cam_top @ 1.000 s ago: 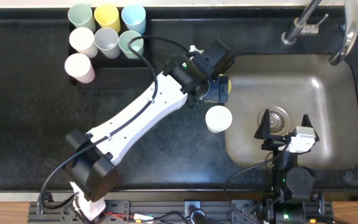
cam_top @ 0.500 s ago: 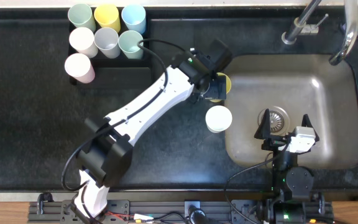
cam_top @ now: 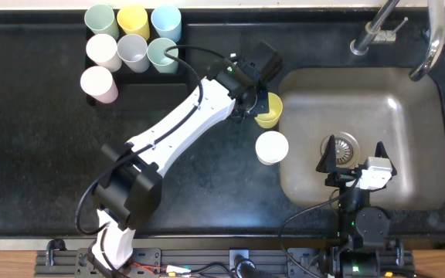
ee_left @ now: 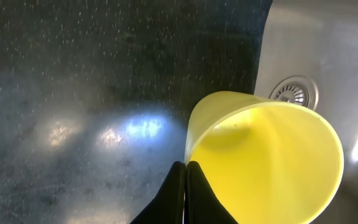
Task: Store Cups
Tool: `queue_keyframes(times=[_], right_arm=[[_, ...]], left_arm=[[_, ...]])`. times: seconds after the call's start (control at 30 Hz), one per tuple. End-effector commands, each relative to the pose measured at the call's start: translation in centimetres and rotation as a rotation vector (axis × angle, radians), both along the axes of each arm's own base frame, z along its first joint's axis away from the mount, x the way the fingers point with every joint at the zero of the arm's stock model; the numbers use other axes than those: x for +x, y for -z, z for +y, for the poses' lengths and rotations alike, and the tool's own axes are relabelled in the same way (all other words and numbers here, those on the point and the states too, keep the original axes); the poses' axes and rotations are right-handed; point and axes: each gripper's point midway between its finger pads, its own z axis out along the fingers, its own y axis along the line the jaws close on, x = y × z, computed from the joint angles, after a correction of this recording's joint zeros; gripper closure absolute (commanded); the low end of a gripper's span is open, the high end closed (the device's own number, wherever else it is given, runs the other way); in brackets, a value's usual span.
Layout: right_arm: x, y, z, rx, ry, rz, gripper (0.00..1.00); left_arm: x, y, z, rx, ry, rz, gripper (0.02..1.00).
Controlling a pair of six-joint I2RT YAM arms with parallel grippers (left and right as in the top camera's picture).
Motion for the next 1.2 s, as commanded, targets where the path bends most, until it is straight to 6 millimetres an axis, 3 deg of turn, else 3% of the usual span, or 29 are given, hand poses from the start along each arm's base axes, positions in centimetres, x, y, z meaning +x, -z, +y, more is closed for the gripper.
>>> queue_keyframes(times=[0.03, 0.17, 0.37, 0.6, 0.7, 0.83, 0.97, 1.1, 1.2], right_arm=[[0.0, 0.3, 0.0, 0.0, -0.003, -0.001, 0.007], [0.0, 0.3, 0.0, 0.0, -0.004, -0.001, 0.005], [0.0, 0.3, 0.0, 0.0, -0.003, -0.001, 0.003], [0.0, 0.3, 0.0, 0.0, -0.004, -0.001, 0.005], [0.0, 0.3, 0.0, 0.0, -0.003, -0.001, 0.003], [0.0, 0.3, 0.0, 0.0, -0.003, -0.001, 0.003], [0.0, 0.3, 0.0, 0.0, -0.004, -0.001, 0.003], [0.0, 0.3, 0.0, 0.0, -0.004, -0.001, 0.003], [0.0, 0.3, 0.0, 0.0, -0.003, -0.001, 0.003]], left_arm=[[0.8, 1.1, 0.1, -0.004, -0.031, 0.025, 0.982], [1.4, 0.0, 0.9, -0.012, -0.063, 0.025, 0.982], [2.9, -5.3, 3.3, -0.013, -0.12, -0.028, 0.982], [4.2, -11.4, 7.6, -0.07, -0.211, -0.109, 0.982], [3.3, -13.2, 11.3, -0.062, -0.3, -0.088, 0.982], [2.1, -13.7, 17.9, 0.005, -0.447, -0.028, 0.982], [1.9, -12.5, 24.1, 0.043, -0.594, 0.009, 0.982], [2.2, -10.6, 28.5, 0.044, -0.712, 0.042, 0.982], [2.3, -9.3, 30.5, 0.038, -0.766, 0.067, 0.982]])
